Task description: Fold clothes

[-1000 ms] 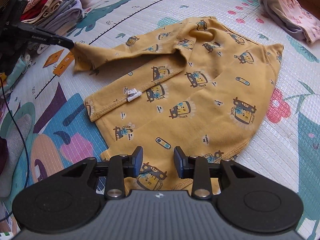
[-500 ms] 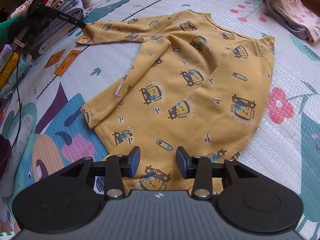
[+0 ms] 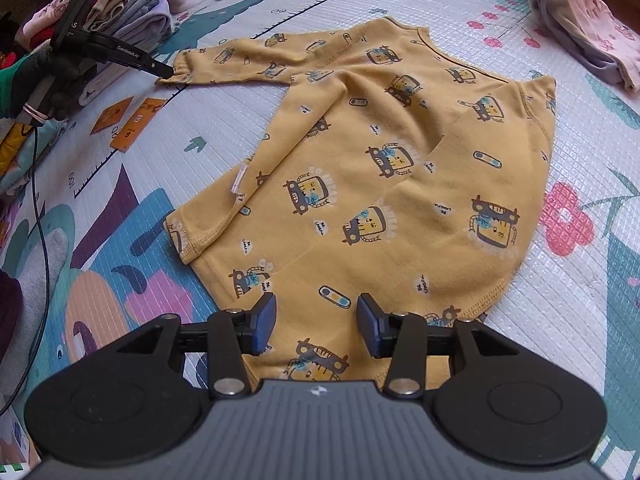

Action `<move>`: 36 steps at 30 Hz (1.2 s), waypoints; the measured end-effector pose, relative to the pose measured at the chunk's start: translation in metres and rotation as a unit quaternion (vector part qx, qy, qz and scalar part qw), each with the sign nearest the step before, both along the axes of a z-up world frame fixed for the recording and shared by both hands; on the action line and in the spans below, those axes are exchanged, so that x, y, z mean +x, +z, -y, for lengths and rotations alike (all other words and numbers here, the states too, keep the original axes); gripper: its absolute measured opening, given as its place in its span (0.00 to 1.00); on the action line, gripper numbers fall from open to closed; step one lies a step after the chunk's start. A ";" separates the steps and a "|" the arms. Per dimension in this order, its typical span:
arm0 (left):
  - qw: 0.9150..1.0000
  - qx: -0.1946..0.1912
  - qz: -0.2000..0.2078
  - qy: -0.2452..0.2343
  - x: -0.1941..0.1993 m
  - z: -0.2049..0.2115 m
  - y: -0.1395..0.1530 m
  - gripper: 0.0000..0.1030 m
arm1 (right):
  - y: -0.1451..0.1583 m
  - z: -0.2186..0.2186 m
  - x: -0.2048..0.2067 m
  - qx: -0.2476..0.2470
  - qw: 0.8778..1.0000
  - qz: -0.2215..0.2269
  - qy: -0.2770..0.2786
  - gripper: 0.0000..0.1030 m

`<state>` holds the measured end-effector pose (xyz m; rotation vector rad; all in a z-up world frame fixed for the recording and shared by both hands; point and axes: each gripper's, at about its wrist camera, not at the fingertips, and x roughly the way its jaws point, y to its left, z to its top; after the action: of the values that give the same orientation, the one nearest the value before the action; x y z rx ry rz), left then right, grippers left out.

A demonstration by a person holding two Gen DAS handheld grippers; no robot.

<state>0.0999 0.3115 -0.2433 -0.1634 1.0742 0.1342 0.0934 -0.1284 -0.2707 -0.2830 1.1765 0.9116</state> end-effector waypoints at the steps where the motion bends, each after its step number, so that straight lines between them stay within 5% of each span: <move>1: 1.000 0.010 0.004 -0.001 0.002 0.000 0.002 0.04 | 0.000 0.000 0.000 0.000 1.000 0.000 0.000 0.44; 8: 0.999 0.044 -0.019 0.024 0.007 -0.021 0.003 0.05 | 0.002 0.006 -0.003 -0.002 1.000 -0.005 -0.010 0.44; 10: 0.998 0.050 -0.018 0.021 0.002 -0.019 0.003 0.15 | 0.003 0.013 -0.005 -0.003 1.000 -0.012 -0.022 0.45; 12: 0.997 0.075 0.004 0.011 -0.005 -0.012 0.011 0.42 | 0.005 0.021 -0.007 -0.004 0.999 -0.020 -0.034 0.45; 16: 0.990 0.130 0.041 -0.028 -0.016 0.010 0.030 0.44 | 0.009 0.036 -0.011 -0.005 0.998 -0.034 -0.058 0.45; 19: 0.989 0.118 0.053 -0.066 -0.022 0.031 0.037 0.44 | 0.011 0.048 -0.014 -0.006 0.996 -0.044 -0.076 0.44; 23: 0.988 0.080 0.052 -0.119 -0.028 0.062 0.033 0.44 | 0.028 0.021 -0.048 -0.028 0.997 0.047 0.047 0.44; 28: 0.987 0.043 0.033 -0.149 -0.028 0.089 0.022 0.44 | 0.030 -0.018 -0.085 -0.053 0.972 0.128 0.191 0.44; 32: 0.985 0.032 0.026 -0.165 -0.030 0.103 0.019 0.44 | 0.015 -0.036 -0.096 -0.086 0.950 0.159 0.253 0.44; 36: 0.985 0.028 0.016 -0.168 -0.033 0.106 0.013 0.44 | 0.006 -0.037 -0.101 -0.094 0.942 0.169 0.275 0.41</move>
<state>0.0671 0.2052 -0.2302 0.0679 1.0500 -0.1413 -0.0077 -0.0913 -0.2646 -0.9225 0.8709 1.1747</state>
